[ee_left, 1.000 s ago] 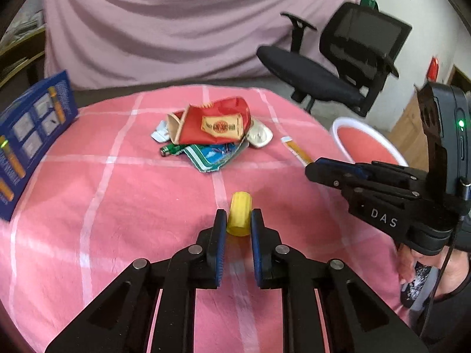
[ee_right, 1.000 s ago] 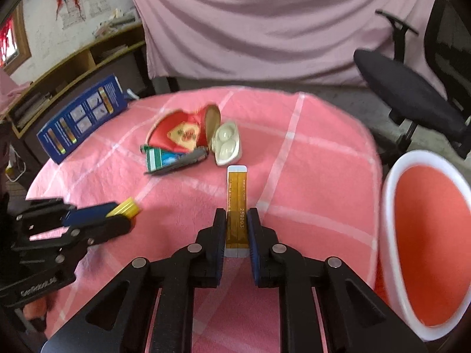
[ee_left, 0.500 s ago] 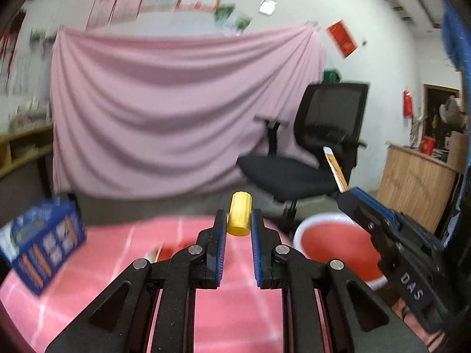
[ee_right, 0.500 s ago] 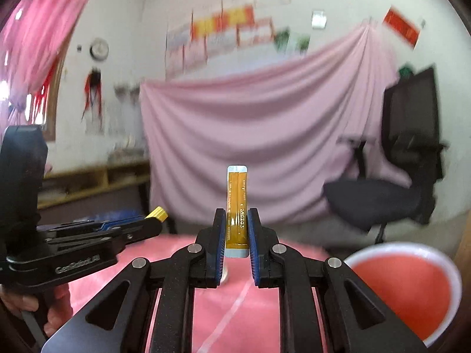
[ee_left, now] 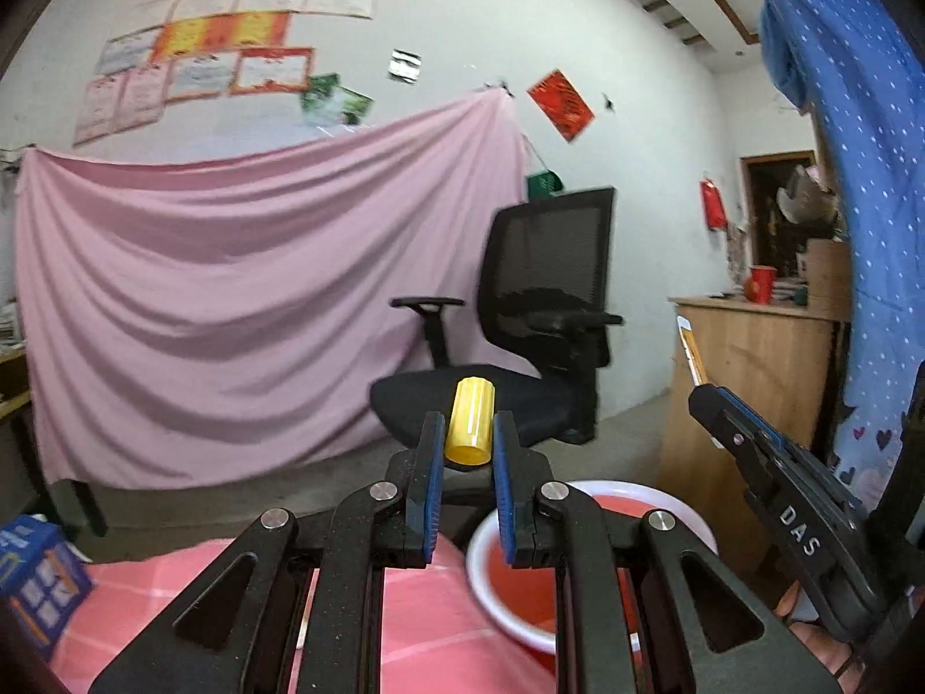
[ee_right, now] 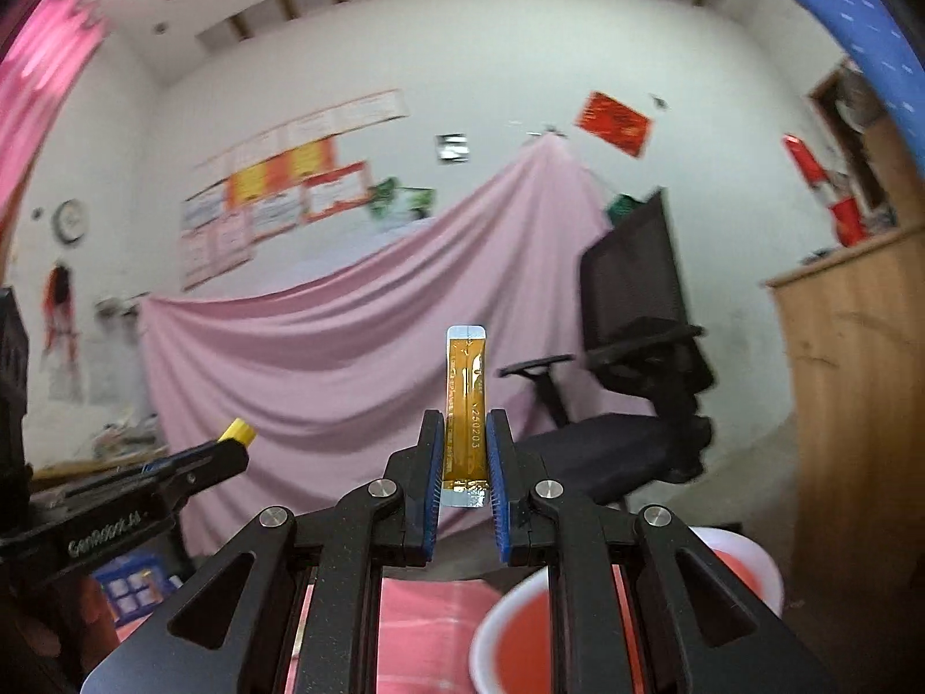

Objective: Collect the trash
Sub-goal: 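Carry the yellow cylinder and strip over the bucket and open both tools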

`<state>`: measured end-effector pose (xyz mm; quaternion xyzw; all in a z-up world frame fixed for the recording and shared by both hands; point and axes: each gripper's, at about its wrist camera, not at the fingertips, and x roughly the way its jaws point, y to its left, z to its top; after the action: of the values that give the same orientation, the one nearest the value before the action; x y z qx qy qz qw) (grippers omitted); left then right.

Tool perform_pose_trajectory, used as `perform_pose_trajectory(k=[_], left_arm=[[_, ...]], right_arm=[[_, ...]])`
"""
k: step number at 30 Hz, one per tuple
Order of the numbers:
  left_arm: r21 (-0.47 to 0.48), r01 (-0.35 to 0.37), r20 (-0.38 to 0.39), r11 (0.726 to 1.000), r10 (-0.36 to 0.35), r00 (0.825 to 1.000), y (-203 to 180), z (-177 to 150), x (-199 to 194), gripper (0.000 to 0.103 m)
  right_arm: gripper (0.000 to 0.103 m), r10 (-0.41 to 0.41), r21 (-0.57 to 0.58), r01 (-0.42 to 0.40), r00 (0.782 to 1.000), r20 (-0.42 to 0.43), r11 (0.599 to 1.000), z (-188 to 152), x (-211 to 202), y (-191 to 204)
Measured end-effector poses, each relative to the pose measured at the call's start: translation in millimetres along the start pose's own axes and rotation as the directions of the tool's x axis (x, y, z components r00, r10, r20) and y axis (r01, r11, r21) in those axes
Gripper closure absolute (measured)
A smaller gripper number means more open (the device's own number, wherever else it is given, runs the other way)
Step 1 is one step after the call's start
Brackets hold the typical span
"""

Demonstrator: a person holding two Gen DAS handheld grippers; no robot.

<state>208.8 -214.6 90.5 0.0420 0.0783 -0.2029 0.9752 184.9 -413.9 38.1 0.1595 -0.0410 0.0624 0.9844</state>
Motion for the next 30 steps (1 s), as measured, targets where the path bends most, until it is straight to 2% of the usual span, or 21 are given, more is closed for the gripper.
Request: perform_pose_trajectory(k=[3, 7, 14, 28, 30], left_arm=[[0.002, 0.056, -0.054, 0.998, -0.056, 0.997, -16, -5, 22, 0.090], [0.040, 0.097, -0.113, 0.995, -0.092, 0.989, -32, -12, 45, 0.090], [0.023, 0.125, -0.208, 0.992, -0.118, 0.971, -35, -27, 79, 0.090], [-0.158, 0.164, -0.390, 0.974, -0.214, 0.895, -24, -37, 127, 0.090], [-0.179, 0.163, -0.412, 0.970, -0.225, 0.883, -21, -38, 131, 0.085]], right_arm=[[0.090, -0.058, 0.037, 0.059, 0.998, -0.033, 0.998, -2, 5, -18], [0.090, -0.137, 0.066, 0.147, 0.982, -0.132, 0.987, -9, 22, -36], [0.090, -0.178, 0.112, 0.206, 0.959, -0.221, 0.972, -19, 30, -54], [0.089, -0.186, 0.167, 0.263, 0.909, -0.373, 0.950, -37, 47, -76], [0.089, -0.187, 0.168, 0.268, 0.904, -0.386, 0.949, -38, 49, -78]])
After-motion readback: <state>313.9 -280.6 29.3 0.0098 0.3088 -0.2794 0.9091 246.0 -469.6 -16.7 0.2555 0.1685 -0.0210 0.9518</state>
